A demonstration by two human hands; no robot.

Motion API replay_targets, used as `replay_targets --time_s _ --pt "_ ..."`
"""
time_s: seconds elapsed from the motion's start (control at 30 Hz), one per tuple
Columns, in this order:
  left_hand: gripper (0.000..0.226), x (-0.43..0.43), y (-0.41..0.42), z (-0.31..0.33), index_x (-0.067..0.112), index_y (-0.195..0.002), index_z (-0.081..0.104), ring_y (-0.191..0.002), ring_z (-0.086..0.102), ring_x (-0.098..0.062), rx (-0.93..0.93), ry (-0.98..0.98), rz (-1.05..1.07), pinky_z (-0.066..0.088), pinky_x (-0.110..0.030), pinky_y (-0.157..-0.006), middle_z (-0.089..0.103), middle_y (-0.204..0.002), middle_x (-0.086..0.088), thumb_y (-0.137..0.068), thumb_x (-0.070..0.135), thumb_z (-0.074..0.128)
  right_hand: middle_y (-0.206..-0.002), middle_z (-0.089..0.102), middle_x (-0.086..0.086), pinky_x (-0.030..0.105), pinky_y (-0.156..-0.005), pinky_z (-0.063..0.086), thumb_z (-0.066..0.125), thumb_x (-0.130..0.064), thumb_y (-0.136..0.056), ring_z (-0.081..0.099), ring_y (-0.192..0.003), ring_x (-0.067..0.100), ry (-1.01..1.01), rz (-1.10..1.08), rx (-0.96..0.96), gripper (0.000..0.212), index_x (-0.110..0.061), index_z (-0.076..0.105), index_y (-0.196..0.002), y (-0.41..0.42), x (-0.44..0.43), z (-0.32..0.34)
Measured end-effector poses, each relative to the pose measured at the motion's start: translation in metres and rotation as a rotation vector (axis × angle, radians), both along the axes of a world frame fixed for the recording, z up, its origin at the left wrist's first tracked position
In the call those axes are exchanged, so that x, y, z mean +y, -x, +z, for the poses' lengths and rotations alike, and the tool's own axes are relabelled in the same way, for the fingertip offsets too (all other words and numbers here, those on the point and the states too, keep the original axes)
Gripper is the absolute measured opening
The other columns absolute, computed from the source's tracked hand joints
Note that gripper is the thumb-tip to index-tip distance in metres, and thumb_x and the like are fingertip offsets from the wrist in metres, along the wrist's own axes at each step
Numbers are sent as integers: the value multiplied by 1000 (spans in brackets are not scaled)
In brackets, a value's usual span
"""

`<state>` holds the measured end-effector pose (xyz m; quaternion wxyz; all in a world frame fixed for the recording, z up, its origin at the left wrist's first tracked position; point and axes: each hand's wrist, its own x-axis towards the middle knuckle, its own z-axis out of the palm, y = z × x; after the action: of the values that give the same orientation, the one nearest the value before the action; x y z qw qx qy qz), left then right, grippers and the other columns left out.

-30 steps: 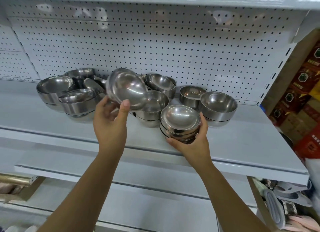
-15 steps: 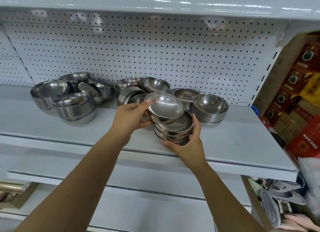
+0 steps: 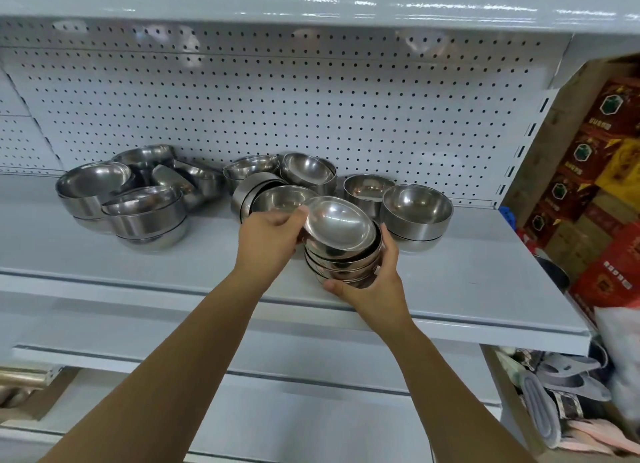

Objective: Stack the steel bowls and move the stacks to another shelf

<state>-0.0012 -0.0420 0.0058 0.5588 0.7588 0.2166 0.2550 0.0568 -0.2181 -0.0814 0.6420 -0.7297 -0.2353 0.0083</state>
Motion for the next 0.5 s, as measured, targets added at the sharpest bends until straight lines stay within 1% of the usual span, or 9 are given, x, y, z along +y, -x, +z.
replay_targets --time_s 0.1,0.17,0.23,0.3,0.37,0.43,0.5 --pt "52 -2 -4 -8 0 -83 74 -83 70 -38 -11 -83 -3 61 -52 -81 72 -78 -21 -91 50 63 -147 48 -27 26 -113 44 99 -56 -48 48 -137 -5 -3 -2 4 126 -68 17 -143 0 0 0" --pt "60 1 -5 -14 -5 -84 71 -83 69 -41 -21 -112 -11 60 -55 -76 70 -81 -25 -90 55 61 -148 48 -25 31 -115 45 99 -54 -49 48 -137 -3 -4 0 4 127 -62 19 -148 0 -1 1" --pt "59 4 -6 -16 1 -79 74 -80 71 -38 -11 -129 -19 61 -54 -73 72 -76 -19 -91 57 61 -150 47 -22 36 -116 44 100 -51 -51 47 -139 0 0 0 7 131 -52 19 -154 0 -1 1" --pt "52 6 -5 -14 11 -74 78 -74 74 -26 3 -151 -37 62 -50 -74 75 -71 -6 -92 58 64 -151 47 -20 39 -116 45 101 -48 -53 47 -140 1 1 -11 11 132 -48 19 -156 0 0 1" --pt "44 7 -3 -12 15 -74 79 -70 74 -17 -23 -196 -47 63 -46 -74 75 -68 1 -92 53 67 -150 49 -21 41 -115 46 102 -45 -53 48 -139 2 -2 -34 17 132 -47 20 -157 1 1 0" --pt "39 11 -4 -7 16 -72 77 -65 72 -18 -83 -240 -16 62 -44 -71 74 -65 1 -92 48 69 -148 51 -22 41 -115 47 102 -43 -52 50 -138 2 -16 -61 23 132 -46 21 -157 1 2 -1" --pt "36 17 -9 0 14 -72 75 -65 69 -21 -146 -294 17 60 -41 -69 72 -65 -1 -93 43 71 -150 50 -20 42 -116 46 102 -49 -50 49 -139 3 -40 -90 31 135 -46 21 -158 0 3 -2"
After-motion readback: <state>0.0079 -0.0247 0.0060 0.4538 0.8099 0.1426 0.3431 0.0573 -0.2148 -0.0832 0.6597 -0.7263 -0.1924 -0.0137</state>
